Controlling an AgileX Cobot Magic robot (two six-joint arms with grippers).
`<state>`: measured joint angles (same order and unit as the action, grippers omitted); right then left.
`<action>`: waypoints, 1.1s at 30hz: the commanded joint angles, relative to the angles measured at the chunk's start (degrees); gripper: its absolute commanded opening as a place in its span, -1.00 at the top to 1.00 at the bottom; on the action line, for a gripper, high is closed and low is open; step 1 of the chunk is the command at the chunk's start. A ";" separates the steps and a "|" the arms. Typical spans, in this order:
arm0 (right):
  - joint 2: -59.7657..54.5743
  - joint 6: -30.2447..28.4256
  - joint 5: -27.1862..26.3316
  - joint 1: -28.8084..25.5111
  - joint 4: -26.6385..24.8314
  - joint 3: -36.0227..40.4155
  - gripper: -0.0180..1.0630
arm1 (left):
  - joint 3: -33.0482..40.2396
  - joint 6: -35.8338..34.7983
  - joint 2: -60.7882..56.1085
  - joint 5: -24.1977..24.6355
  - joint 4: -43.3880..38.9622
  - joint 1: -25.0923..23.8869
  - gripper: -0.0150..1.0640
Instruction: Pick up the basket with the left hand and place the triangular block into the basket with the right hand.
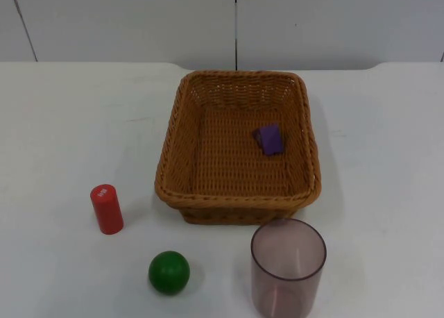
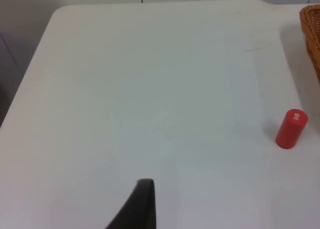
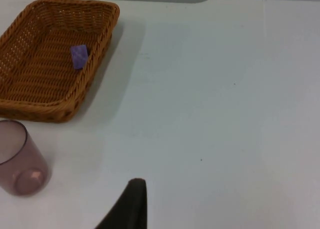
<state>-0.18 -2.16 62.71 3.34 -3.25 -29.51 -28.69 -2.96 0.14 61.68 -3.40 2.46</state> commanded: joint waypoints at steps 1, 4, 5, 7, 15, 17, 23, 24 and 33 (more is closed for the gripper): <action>0.18 0.17 -0.82 0.02 0.29 -0.02 -0.97 | 0.29 -0.37 -0.14 -0.06 -0.34 0.32 -0.97; 0.18 0.17 -0.82 0.02 0.40 -0.02 -0.97 | 0.29 -0.37 -0.14 -0.06 -0.34 0.32 -0.97; 0.18 0.30 -0.82 0.02 0.40 -0.02 -0.97 | 0.29 -0.37 -0.14 -0.06 -0.34 0.32 -0.97; 0.18 1.33 -0.93 0.02 0.86 -0.02 -0.97 | 0.29 -0.37 -0.14 -0.06 -0.34 0.32 -0.97; 0.18 5.55 -0.93 0.02 3.25 -0.02 -0.97 | 0.29 -0.37 -0.14 -0.06 -0.34 0.32 -0.97; 0.18 5.55 -0.93 0.02 3.25 -0.02 -0.97 | 0.29 -0.37 -0.14 -0.06 -0.34 0.32 -0.97; 0.18 3.61 -0.93 0.02 2.49 -0.02 -0.97 | 0.29 -0.37 -0.14 -0.06 -0.22 0.32 -0.97; 0.18 3.61 -0.93 0.02 2.49 -0.02 -0.97 | 0.29 -0.37 -0.14 -0.06 -0.22 0.32 -0.97; 0.18 3.86 -0.93 0.02 2.48 -0.02 -0.97 | 0.29 0.11 -0.14 -0.06 0.12 0.32 -0.97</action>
<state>-0.18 1.90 62.48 3.34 -0.44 -29.51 -28.69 -2.96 0.14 61.77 -3.40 2.46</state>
